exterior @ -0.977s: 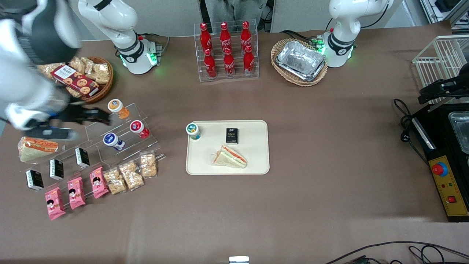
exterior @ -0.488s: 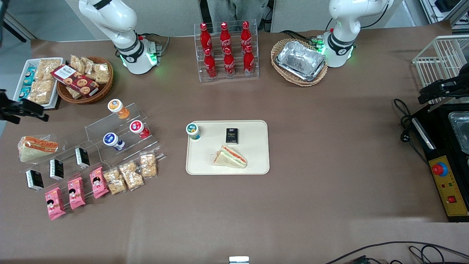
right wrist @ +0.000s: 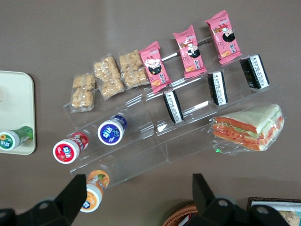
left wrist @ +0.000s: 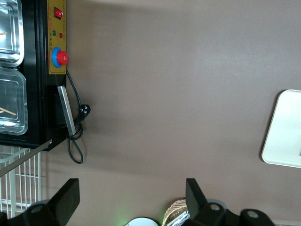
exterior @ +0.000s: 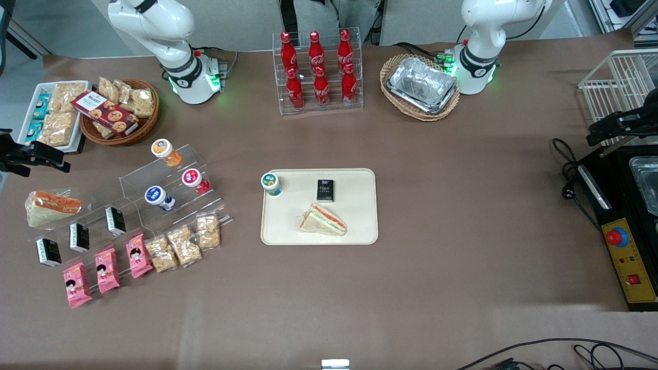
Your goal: Place green gum on tray
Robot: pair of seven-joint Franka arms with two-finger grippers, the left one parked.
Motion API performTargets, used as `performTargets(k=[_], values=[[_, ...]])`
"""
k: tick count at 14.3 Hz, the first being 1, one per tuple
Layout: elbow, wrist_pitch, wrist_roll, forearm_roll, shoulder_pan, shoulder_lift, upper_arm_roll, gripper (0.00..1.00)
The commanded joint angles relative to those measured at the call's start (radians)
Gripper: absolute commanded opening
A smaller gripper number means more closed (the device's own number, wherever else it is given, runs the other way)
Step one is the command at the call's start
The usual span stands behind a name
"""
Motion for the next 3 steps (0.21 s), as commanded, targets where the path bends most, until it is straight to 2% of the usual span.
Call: performTargets(k=[1,3], values=[[0.017,0.012,0.047,-0.019,0.089,0.016,-0.073,1.0],[0.026,0.011,0.08,-0.027,0.106,0.019,-0.073,1.0]])
